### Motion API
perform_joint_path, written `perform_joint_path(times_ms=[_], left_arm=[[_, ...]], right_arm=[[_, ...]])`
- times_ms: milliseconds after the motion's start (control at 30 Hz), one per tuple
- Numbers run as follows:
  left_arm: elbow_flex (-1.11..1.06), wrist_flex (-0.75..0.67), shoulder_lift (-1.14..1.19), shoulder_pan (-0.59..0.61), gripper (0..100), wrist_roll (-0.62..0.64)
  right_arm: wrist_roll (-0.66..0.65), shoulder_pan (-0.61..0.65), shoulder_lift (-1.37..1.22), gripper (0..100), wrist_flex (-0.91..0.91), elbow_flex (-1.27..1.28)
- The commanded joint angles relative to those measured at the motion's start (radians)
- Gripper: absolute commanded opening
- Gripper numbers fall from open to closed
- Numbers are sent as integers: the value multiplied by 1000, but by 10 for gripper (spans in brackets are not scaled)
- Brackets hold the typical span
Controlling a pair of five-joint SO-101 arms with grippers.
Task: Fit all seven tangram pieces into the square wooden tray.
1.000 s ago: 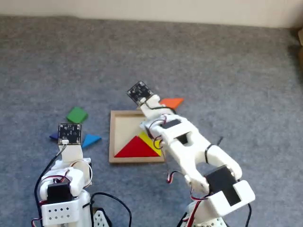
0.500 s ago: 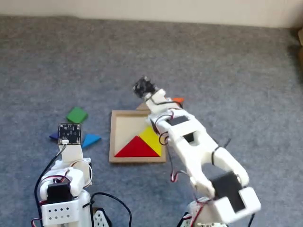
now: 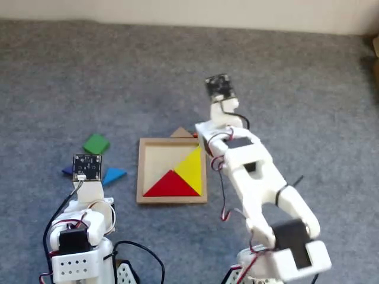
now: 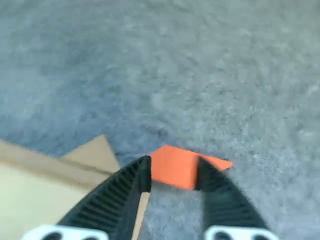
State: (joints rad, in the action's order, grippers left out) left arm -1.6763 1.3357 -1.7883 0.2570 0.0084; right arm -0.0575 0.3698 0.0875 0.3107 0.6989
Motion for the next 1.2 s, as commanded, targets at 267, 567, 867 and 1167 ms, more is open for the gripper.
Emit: perform_joint_path(times_ms=[267,567,867,1167], left_arm=[[-19,5,-33,12,13,11],[-19,5,-33,12,13,11],[-19,5,-33,12,13,11],[-19,5,-33,12,13,11]], right_arm=[[290,-42,-259,224,5,-320],[103,-85,-403,224,153,-421],[-72,-91,-321,224,690,-578],[-114,-93,-315,227,908,-719]])
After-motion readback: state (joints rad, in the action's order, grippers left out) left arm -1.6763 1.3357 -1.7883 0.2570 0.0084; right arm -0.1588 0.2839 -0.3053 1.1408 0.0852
